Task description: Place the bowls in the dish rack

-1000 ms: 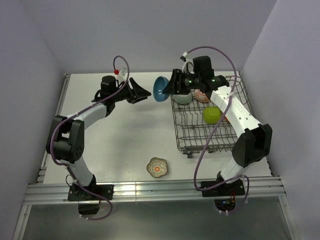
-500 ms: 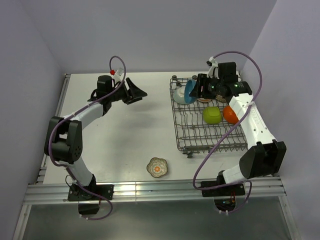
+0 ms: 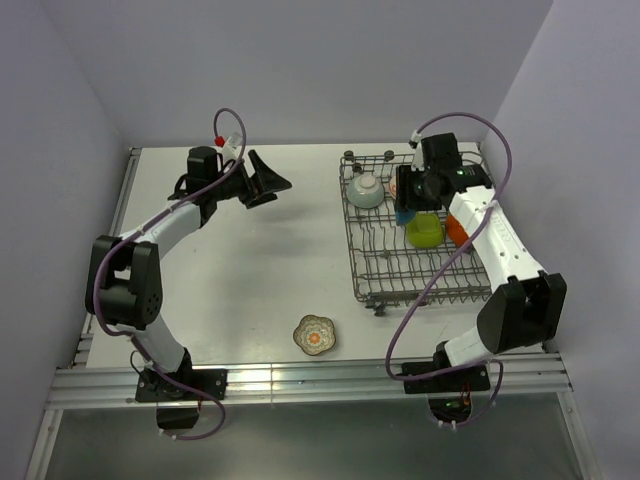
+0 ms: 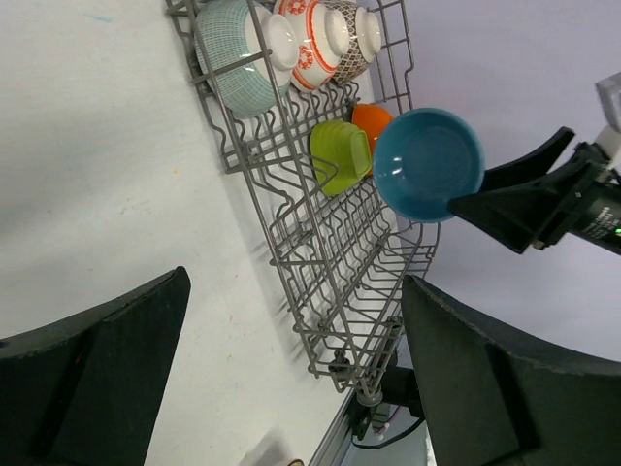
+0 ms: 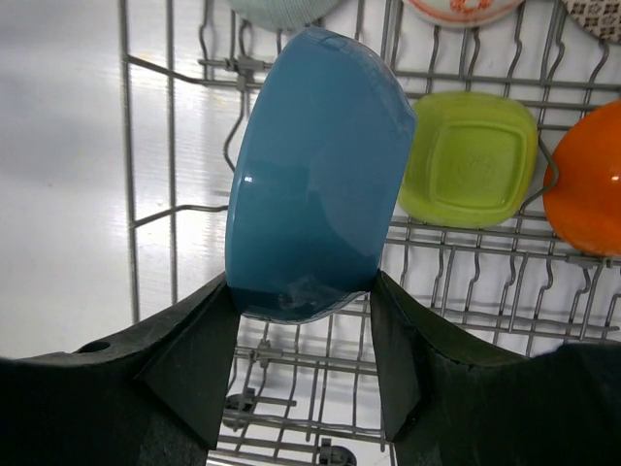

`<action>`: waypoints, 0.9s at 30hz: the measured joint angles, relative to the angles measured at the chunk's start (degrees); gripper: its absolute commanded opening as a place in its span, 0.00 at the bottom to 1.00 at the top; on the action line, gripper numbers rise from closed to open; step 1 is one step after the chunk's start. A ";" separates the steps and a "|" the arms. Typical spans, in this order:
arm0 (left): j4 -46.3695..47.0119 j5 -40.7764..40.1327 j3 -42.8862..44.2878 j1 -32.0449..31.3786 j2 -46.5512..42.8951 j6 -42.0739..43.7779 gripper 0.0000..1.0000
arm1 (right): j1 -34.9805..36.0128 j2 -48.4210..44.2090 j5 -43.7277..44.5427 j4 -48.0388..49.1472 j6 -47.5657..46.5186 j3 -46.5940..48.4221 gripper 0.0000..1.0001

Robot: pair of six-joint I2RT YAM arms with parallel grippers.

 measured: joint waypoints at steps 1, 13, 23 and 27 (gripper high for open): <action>-0.37 0.22 0.07 0.33 0.00 0.07 0.97 | 0.26 0.52 0.57 -0.11 -0.11 -0.17 0.00; -1.07 1.33 0.20 2.95 0.00 0.17 0.99 | 1.84 5.77 7.58 -0.74 -1.25 -1.70 0.00; -0.79 1.88 0.20 3.54 0.00 -0.44 0.99 | 3.85 8.83 9.33 -0.76 -1.60 -1.79 0.00; -0.42 1.90 0.20 3.82 0.00 -0.52 0.99 | 4.81 9.42 10.21 -0.76 -1.66 -1.79 0.00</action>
